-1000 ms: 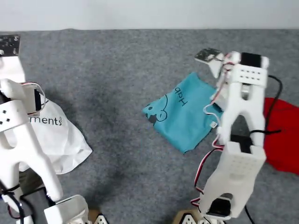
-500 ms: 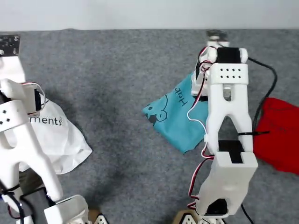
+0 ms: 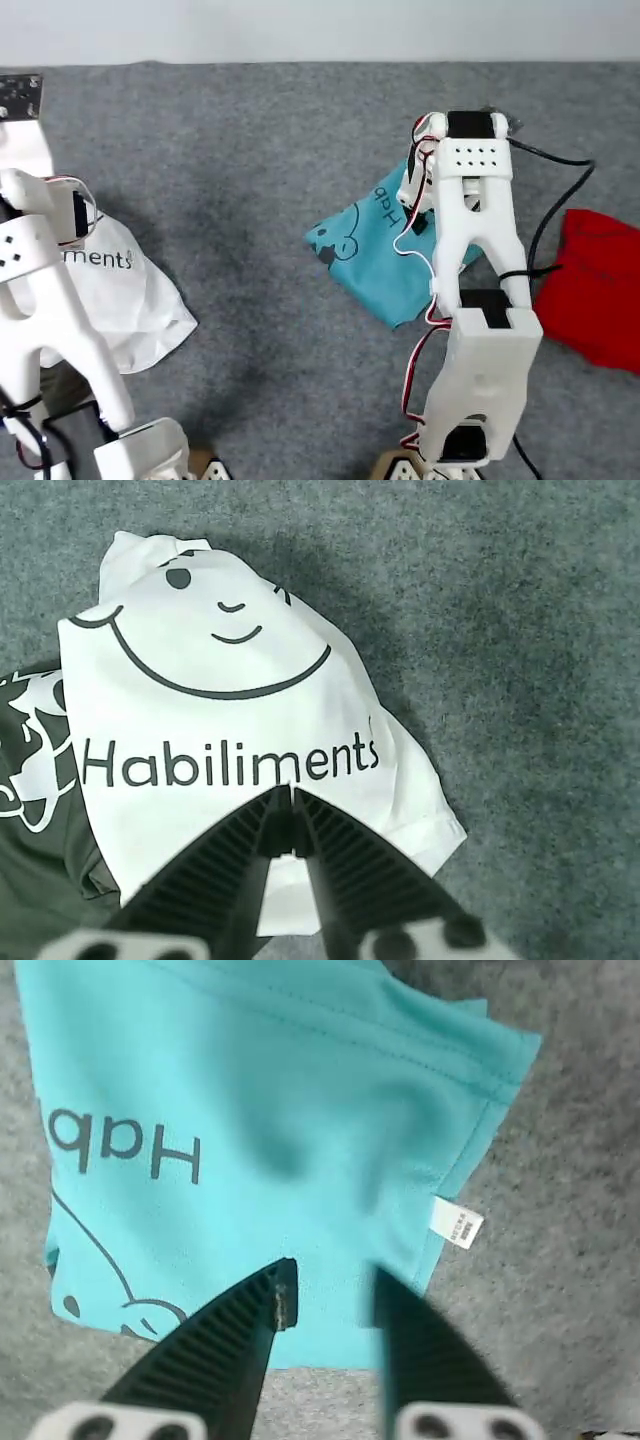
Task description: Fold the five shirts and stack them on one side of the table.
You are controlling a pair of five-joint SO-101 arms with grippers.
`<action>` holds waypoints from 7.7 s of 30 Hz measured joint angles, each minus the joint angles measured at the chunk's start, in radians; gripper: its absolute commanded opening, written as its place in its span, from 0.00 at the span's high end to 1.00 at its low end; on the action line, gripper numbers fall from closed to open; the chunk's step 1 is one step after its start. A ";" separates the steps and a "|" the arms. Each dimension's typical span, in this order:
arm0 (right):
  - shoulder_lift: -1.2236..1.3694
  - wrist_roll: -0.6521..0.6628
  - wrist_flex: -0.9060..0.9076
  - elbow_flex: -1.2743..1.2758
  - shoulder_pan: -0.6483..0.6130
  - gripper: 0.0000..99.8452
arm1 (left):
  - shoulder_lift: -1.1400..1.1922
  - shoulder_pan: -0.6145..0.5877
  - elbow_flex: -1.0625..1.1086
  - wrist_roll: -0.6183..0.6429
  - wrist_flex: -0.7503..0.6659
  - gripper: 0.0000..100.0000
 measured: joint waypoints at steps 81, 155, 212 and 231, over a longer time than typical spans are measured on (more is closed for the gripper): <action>-0.137 1.114 -0.118 -0.098 0.582 0.99 | 0.000 0.000 0.000 -0.094 0.000 1.00; 0.178 1.229 0.000 -0.026 0.836 0.97 | 0.000 0.109 0.000 -0.094 0.000 1.00; 0.192 1.287 0.000 -0.068 0.876 0.99 | 0.000 0.109 0.000 -0.094 0.000 1.00; 0.192 1.501 0.002 -0.255 0.968 0.93 | 0.000 0.109 0.000 -0.094 0.000 1.00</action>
